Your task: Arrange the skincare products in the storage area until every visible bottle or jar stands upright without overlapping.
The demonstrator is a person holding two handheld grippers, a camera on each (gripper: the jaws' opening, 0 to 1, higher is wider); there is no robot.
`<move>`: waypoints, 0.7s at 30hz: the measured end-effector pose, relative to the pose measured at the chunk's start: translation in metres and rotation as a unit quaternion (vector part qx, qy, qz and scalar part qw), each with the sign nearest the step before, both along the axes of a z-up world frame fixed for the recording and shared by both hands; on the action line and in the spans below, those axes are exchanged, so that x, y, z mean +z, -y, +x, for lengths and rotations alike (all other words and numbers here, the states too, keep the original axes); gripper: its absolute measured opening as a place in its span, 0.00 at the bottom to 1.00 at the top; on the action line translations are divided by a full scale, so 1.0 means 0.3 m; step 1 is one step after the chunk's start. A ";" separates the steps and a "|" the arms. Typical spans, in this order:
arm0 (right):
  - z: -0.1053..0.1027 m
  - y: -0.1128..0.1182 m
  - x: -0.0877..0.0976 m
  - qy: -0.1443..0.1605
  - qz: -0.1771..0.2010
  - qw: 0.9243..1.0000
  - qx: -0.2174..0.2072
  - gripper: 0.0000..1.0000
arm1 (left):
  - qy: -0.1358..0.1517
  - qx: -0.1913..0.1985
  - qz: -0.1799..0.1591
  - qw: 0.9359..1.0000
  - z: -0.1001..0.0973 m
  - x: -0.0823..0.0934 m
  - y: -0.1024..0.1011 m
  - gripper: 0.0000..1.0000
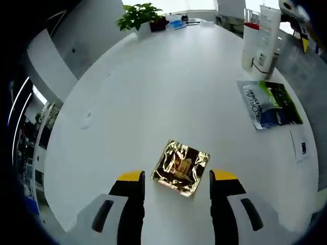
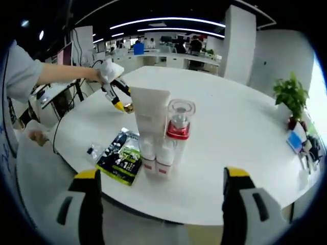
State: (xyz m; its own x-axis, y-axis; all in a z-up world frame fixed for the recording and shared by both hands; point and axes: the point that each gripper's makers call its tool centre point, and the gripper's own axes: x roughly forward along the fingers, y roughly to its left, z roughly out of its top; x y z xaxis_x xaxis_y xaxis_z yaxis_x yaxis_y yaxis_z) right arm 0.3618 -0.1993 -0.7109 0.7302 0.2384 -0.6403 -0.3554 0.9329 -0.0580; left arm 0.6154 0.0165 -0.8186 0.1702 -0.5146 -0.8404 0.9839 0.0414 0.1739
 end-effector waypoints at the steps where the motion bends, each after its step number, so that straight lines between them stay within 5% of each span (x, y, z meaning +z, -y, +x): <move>1: 0.000 -0.001 -0.002 -0.001 -0.001 1.000 0.001 1.00 | -0.004 -0.004 0.004 1.000 -0.002 -0.006 0.000 0.48; 14: -0.018 0.021 -0.010 -0.010 -0.005 1.000 -0.010 1.00 | -0.043 -0.018 0.017 0.999 0.029 -0.025 0.014 0.53; 21: -0.026 0.023 -0.012 -0.011 -0.004 1.000 -0.013 0.98 | -0.068 -0.039 0.034 0.996 0.005 -0.034 0.027 0.45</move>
